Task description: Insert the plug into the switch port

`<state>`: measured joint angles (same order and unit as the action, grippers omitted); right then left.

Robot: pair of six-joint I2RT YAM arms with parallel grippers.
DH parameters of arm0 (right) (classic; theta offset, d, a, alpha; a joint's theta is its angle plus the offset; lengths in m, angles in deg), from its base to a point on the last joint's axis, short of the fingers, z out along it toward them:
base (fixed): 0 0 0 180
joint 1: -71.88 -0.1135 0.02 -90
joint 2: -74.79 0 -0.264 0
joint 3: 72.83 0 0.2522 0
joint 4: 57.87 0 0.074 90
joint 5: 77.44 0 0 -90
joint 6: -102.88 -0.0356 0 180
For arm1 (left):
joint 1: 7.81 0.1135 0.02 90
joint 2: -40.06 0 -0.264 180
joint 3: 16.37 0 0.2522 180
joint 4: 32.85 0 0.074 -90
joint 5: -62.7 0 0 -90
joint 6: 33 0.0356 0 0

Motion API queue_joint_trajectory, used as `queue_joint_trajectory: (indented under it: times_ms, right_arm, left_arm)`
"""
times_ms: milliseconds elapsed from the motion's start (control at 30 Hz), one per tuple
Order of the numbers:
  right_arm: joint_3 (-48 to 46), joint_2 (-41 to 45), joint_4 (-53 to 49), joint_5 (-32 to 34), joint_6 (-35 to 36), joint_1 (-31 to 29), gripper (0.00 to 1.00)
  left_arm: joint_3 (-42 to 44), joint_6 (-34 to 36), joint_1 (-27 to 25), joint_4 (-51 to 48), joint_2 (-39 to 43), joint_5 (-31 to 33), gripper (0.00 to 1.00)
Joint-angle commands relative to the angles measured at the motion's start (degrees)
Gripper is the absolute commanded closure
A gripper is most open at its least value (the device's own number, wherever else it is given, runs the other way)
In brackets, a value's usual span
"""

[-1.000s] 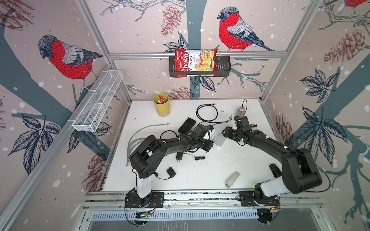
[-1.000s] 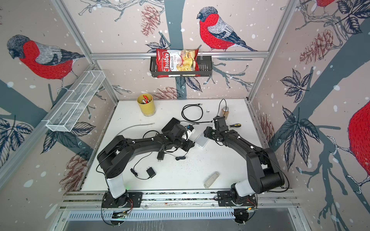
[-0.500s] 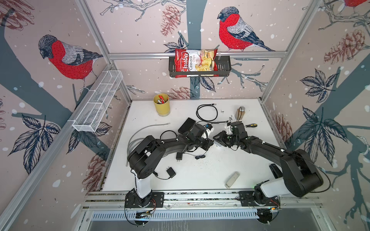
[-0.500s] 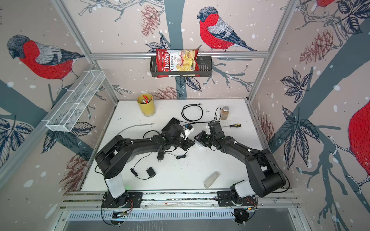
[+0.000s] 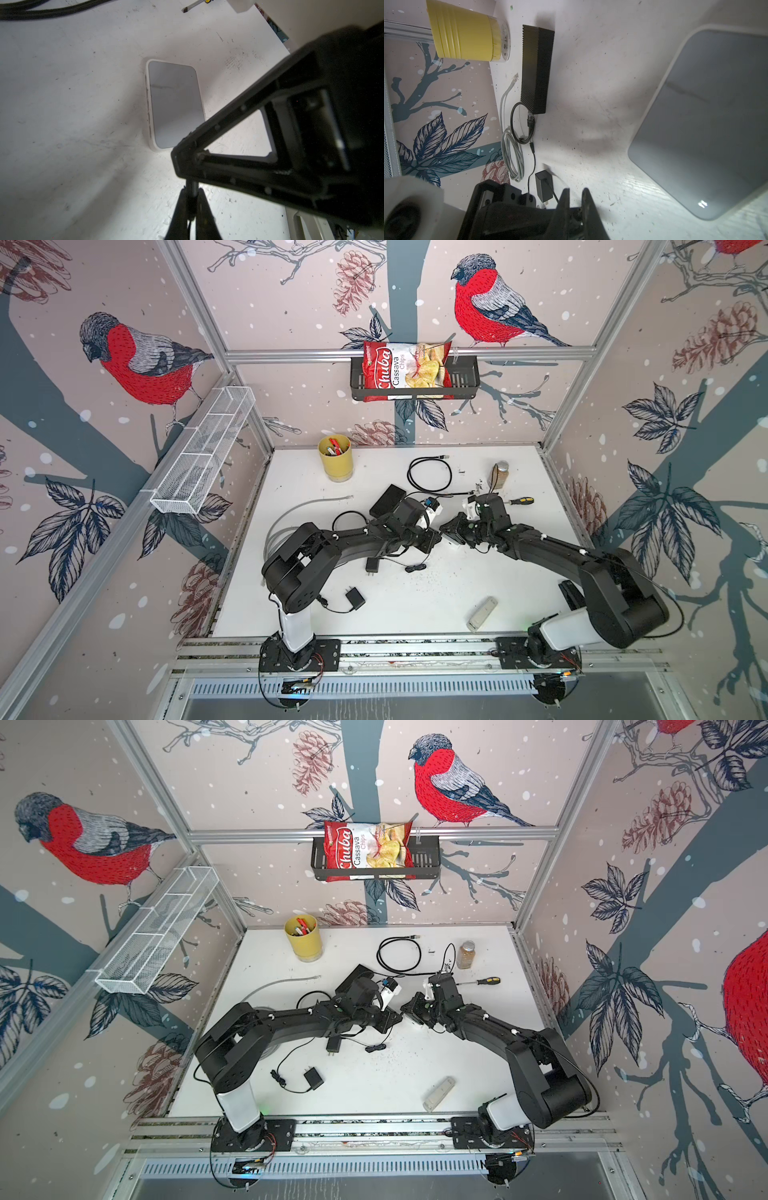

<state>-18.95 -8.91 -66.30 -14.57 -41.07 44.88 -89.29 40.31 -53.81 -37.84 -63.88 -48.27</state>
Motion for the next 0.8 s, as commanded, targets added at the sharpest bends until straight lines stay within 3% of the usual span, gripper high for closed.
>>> queue_joint_trajectory:
  times_ms: [0, 300, 467, 767]
  right_arm:
    - [-0.33, 0.74, 1.36, -0.42, -0.12, -0.31, 0.85]
    - [-0.3, 0.38, 0.75, -0.54, 0.27, -0.68, 0.98]
    - [-0.05, -0.1, 0.02, 0.21, 0.65, -0.46, 0.98]
    - [0.13, -0.75, -0.49, 0.77, 0.89, 0.15, 0.98]
  left_arm:
    - [0.26, -0.7, 0.21, 3.16, 0.55, -0.12, 1.0]
    - [0.86, -1.29, 0.39, 4.31, 0.4, -0.09, 0.99]
    - [1.67, -1.85, 0.56, 5.08, 0.98, 0.6, 0.72]
    - [5.9, -2.22, 0.65, 8.41, 3.29, 1.15, 0.68]
